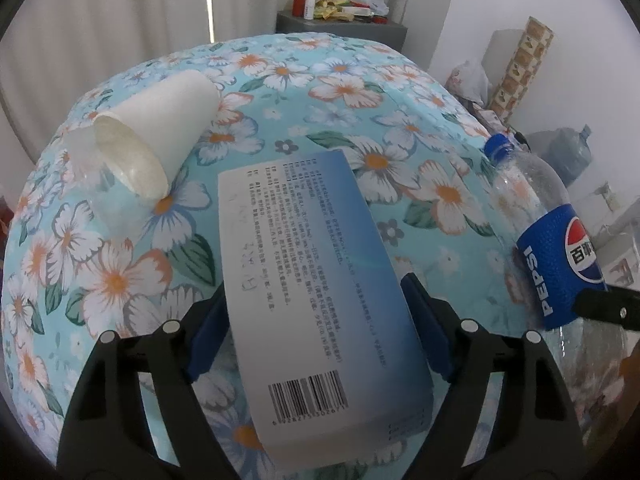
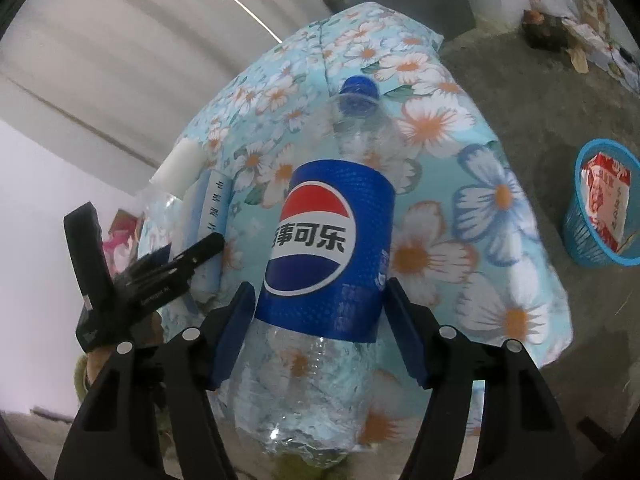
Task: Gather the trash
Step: 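Grasp the white-blue box with the left tool while right holds the bottle, then lift the box with the left tool while right holds the Pepsi bottle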
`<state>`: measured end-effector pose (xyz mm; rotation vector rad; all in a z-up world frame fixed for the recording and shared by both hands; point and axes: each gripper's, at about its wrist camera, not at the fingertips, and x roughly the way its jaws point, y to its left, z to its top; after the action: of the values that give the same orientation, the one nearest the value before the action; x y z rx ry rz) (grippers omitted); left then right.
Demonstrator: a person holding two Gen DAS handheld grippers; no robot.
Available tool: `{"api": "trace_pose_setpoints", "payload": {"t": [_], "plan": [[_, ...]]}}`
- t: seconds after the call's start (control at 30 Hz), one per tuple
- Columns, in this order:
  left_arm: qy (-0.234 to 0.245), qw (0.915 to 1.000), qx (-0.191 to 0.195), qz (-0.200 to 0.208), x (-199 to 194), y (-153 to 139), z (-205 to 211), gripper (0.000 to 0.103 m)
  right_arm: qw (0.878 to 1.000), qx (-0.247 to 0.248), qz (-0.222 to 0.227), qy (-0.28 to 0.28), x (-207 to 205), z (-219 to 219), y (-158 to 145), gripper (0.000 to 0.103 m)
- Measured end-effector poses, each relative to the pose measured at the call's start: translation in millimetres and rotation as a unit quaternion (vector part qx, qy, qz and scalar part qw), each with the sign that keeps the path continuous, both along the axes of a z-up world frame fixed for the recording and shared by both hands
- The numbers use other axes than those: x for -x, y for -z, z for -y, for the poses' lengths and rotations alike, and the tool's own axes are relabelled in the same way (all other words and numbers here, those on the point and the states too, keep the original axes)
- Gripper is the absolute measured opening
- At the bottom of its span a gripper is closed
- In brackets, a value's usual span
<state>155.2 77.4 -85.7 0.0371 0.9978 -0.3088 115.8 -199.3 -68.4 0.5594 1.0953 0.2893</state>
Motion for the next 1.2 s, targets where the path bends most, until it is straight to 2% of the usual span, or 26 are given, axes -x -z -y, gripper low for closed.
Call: {"api": "trace_pose_setpoints", "payload": {"t": [0.2,0.3,0.67,1.2], "plan": [[0.048,0.9987,0.011,-0.016,29.2,-6.1,9.3,0.077,0.999,-0.043,-0.01,0.005,10.9,17.4,12.1,0.062],[0.055,0.998,0.023,-0.021,36.8,-6.5,15.7,0.077,0.998,-0.058,-0.011,0.008,11.6,20.2,15.3,0.062],[0.059,0.9978,0.017,-0.023,36.6,-2.7,32.5,0.077,1.0,-0.022,0.005,-0.014,11.3,6.5,9.3,0.062],[0.055,0.9981,0.012,-0.025,32.6,-1.3,32.9,0.077,0.999,-0.052,-0.009,-0.011,8.5,1.2,18.6,0.063]]}}
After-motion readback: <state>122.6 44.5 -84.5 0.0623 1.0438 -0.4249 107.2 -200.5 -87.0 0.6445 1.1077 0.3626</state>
